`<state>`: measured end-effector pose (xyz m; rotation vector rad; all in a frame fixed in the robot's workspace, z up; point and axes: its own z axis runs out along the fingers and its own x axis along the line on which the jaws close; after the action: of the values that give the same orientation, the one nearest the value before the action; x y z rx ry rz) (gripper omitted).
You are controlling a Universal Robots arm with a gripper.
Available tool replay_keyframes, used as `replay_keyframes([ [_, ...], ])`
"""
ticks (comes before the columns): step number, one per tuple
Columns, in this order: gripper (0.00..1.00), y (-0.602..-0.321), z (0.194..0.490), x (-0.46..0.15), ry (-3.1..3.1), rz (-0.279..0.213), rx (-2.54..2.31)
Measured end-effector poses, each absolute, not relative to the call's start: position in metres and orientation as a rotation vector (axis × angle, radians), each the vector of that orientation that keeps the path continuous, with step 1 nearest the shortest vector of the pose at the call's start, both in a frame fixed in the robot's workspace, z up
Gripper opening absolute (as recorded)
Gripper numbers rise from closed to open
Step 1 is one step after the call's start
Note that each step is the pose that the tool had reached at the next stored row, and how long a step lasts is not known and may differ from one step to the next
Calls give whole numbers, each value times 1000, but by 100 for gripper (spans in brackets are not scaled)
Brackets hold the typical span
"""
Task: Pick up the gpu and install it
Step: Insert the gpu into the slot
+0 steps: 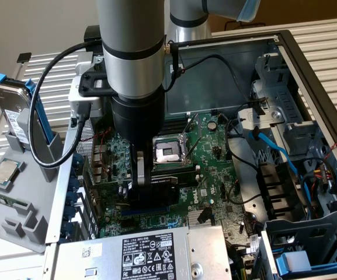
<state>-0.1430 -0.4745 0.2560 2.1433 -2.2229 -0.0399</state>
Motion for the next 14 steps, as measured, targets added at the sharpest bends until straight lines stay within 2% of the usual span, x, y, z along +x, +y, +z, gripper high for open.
replay_keyframes([
  [14, 27, -474, 255, -143, -2223, -40, 2143],
])
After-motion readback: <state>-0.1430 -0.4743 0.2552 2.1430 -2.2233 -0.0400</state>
